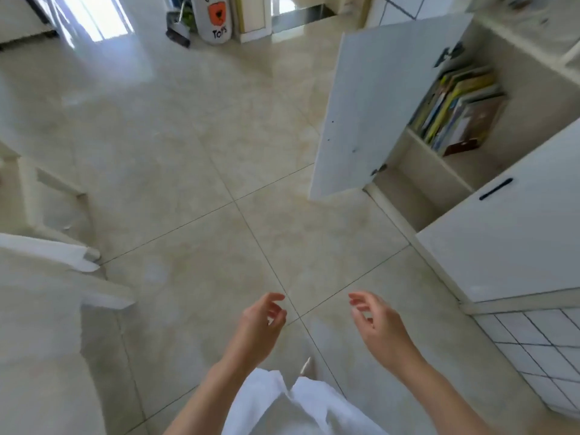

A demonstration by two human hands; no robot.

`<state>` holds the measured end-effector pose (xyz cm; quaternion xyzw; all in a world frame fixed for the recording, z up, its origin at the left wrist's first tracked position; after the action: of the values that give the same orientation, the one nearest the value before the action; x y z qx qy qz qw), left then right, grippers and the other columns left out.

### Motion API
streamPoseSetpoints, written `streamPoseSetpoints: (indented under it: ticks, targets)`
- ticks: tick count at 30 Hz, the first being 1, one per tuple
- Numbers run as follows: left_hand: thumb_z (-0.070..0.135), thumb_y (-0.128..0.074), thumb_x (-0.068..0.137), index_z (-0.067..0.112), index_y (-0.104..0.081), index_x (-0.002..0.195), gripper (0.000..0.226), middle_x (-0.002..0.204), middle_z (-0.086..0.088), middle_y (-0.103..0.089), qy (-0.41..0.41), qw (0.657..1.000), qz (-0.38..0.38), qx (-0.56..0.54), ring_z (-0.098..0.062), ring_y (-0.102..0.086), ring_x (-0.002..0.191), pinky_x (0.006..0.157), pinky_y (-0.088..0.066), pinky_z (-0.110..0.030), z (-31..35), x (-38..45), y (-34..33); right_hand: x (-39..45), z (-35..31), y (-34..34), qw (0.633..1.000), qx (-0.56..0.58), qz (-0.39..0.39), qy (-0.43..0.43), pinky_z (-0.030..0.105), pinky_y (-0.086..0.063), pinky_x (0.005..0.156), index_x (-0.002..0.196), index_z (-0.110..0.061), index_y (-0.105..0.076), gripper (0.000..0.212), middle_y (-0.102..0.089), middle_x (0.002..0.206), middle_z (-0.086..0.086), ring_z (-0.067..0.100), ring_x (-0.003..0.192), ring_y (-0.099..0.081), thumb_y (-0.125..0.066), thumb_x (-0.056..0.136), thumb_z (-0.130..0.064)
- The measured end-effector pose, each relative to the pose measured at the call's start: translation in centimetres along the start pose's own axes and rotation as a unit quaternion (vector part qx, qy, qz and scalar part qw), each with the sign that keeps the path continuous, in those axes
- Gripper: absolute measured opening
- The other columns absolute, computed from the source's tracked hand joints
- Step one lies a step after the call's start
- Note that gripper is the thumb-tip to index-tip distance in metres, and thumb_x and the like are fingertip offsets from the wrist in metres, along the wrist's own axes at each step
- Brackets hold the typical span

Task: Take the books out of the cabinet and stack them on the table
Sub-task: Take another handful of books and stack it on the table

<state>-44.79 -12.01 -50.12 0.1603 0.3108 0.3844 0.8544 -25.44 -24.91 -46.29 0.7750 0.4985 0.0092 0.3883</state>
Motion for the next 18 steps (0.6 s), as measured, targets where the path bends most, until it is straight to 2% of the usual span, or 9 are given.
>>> streamPoseSetpoints:
  ticks: [7, 9, 14, 18]
  targets:
    - [0.013, -0.061, 0.091, 0.024, -0.063, 0.11, 0.022, 0.08, 0.012, -0.061, -0.055, 0.995, -0.085, 0.015, -0.002, -0.059, 0.076, 0.071, -0.044, -0.011, 11.5, 9.1, -9.1, 4.2, 6.7, 10.6, 0.993, 0.041, 0.083, -0.07, 0.031, -0.05, 0.089, 0.114, -0.021, -0.06, 0.023, -0.063, 0.107, -0.007, 0.008, 0.102, -0.058, -0.054, 0.094, -0.013]
    - [0.013, -0.059, 0.091, 0.022, -0.063, 0.112, 0.023, 0.081, 0.011, -0.061, -0.06, 0.993, -0.1, 0.025, -0.006, -0.058, 0.077, 0.068, -0.04, -0.005, 13.8, 11.6, -10.6, 5.8, 7.6, 12.6, 0.991, 0.048, 0.099, -0.08, 0.03, -0.049, 0.089, 0.115, -0.02, -0.06, 0.023, -0.063, 0.107, -0.006, 0.011, 0.102, -0.059, -0.055, 0.093, -0.013]
    - [0.012, -0.056, 0.091, 0.02, -0.063, 0.114, 0.025, 0.086, 0.006, -0.067, -0.088, 0.983, -0.145, 0.067, -0.013, -0.063, 0.084, 0.064, -0.038, -0.001, 18.6, 18.7, -13.9, 11.4, 9.3, 17.9, 0.983, 0.069, 0.129, -0.11, 0.021, -0.043, 0.085, 0.117, -0.022, -0.058, 0.024, -0.063, 0.106, -0.008, 0.009, 0.103, -0.058, -0.054, 0.094, -0.017]
    - [0.012, -0.056, 0.09, 0.02, -0.064, 0.111, 0.024, 0.089, 0.002, -0.07, -0.104, 0.975, -0.179, 0.08, -0.011, -0.061, 0.08, 0.064, -0.04, -0.004, 23.4, 25.2, -15.9, 16.8, 9.6, 23.0, 0.975, 0.075, 0.164, -0.132, 0.025, -0.046, 0.087, 0.118, -0.017, -0.059, 0.025, -0.065, 0.104, -0.004, 0.013, 0.1, -0.06, -0.056, 0.093, -0.014]
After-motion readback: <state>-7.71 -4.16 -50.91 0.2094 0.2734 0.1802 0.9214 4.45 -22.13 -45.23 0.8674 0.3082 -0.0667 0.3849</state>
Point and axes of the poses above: each hand's wrist, its own x-axis towards the middle knuckle, its own y-axis out of the back of the hand, z = x × y, the point moved 8 cm from there along x, towards the middle knuckle
